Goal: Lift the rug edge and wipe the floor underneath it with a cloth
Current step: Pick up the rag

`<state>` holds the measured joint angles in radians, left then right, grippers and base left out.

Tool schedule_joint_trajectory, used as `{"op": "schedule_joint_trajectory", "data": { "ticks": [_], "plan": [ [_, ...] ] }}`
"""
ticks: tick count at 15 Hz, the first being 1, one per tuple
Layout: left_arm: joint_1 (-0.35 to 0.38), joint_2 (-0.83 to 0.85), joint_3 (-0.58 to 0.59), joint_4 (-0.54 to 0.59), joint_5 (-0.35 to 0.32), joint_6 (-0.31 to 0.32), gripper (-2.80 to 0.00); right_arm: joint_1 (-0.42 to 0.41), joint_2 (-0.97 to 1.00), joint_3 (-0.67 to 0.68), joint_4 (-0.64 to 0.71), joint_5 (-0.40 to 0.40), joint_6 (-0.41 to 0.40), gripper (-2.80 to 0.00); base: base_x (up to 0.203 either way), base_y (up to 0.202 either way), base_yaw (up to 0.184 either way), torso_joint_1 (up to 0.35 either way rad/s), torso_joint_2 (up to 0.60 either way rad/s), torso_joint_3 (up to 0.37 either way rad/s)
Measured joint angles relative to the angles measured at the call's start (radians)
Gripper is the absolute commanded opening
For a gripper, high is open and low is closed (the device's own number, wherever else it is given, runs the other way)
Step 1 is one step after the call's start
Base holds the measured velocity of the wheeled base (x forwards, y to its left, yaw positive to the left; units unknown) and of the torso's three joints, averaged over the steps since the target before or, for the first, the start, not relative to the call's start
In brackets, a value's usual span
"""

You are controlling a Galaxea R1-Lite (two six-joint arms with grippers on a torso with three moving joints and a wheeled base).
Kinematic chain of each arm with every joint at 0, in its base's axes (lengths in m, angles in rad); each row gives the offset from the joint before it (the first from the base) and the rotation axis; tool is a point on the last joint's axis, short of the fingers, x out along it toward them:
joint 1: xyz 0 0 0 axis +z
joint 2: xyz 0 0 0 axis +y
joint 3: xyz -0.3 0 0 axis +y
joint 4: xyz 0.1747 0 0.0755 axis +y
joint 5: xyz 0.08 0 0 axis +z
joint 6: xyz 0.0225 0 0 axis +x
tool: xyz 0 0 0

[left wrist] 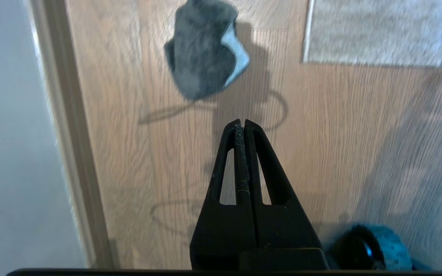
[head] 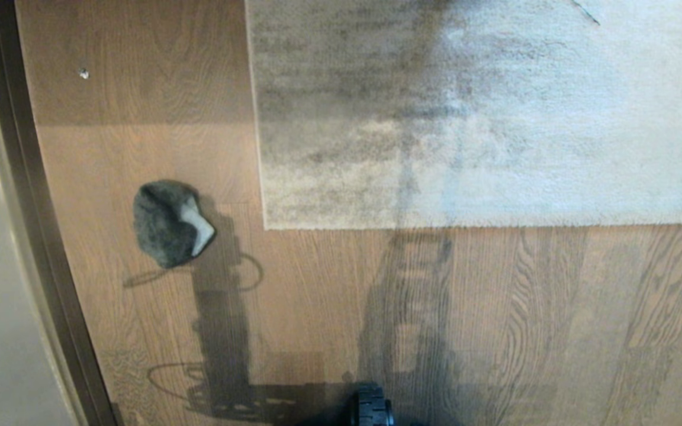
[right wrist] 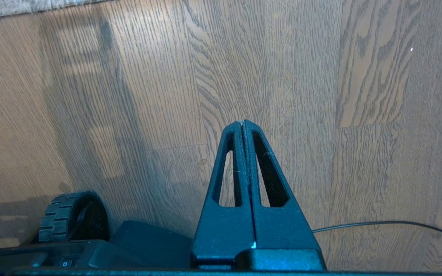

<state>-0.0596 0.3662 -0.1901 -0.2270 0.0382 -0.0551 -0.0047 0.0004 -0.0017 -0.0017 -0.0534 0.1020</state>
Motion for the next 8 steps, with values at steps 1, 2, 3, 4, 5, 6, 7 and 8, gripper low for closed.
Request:
{"op": "schedule_joint_trajectory", "data": {
  "ticks": [1,2,3,4,5,6,7,8],
  "plan": [
    [-0.003,0.052,0.0,-0.051,0.0,0.002,-2.8,0.0,0.0,0.0,0.0,0.0,0.0,-2.8,0.0,0.0,0.0,0.0,0.0,0.0],
    [-0.004,0.103,-0.001,-0.103,0.0,0.004,-2.8,0.0,0.0,0.0,0.0,0.0,0.001,-2.8,0.0,0.0,0.0,0.0,0.0,0.0],
    [-0.005,0.156,-0.001,-0.154,0.0,0.006,-2.8,0.0,0.0,0.0,0.0,0.0,0.0,-2.8,0.0,0.0,0.0,0.0,0.0,0.0],
    [-0.004,0.21,-0.001,-0.203,0.0,0.009,-2.8,0.0,0.0,0.0,0.0,0.0,0.0,-2.8,0.0,0.0,0.0,0.0,0.0,0.0],
    [-0.001,0.262,-0.001,-0.252,0.001,0.015,-2.8,0.0,0.0,0.0,0.0,0.0,0.0,-2.8,0.0,0.0,0.0,0.0,0.0,0.0],
    [0.001,0.318,-0.001,-0.304,0.002,0.022,-2.8,0.0,0.0,0.0,0.0,0.0,0.0,-2.8,0.0,0.0,0.0,0.0,0.0,0.0],
    [0.004,0.372,-0.001,-0.355,0.003,0.027,-2.8,0.0,0.0,0.0,0.0,0.0,0.0,-2.8,0.0,0.0,0.0,0.0,0.0,0.0],
    [0.012,0.425,-0.002,-0.409,0.004,0.032,-2.8,0.0,0.0,0.001,0.0,0.0,0.0,-2.8,0.0,0.0,0.0,0.0,0.0,0.0]
  ]
}}
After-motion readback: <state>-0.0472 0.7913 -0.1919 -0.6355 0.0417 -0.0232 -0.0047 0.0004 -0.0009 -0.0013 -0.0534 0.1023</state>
